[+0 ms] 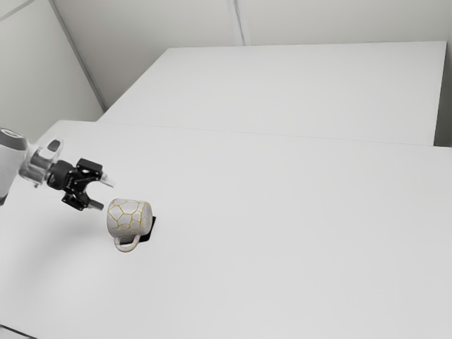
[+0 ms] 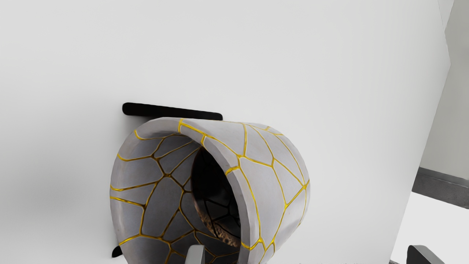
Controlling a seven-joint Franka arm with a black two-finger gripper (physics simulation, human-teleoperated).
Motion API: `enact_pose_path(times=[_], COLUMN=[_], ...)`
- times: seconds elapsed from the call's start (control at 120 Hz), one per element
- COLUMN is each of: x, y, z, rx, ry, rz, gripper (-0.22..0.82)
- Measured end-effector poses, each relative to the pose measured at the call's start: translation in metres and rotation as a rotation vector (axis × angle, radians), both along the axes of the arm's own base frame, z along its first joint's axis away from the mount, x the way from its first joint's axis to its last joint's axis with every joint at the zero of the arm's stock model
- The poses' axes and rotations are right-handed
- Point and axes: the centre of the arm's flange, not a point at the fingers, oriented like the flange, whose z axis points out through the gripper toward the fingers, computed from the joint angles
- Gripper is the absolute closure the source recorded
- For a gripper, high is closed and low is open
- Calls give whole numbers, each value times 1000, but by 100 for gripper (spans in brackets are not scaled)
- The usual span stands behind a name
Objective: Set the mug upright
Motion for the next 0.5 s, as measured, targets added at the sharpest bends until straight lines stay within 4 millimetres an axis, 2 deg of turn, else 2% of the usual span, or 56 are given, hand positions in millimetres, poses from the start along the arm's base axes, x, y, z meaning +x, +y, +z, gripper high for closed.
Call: enact_pose_path(times=[0.167,0.35,0.5], x=[-16,-21,-19], y=[-8,-16,-21], z=[-22,-43,-48], rx=[-111,-173,-195], ry=[-65,-125,-182], rz=[-6,-9,-12], gripper=[0,0,0])
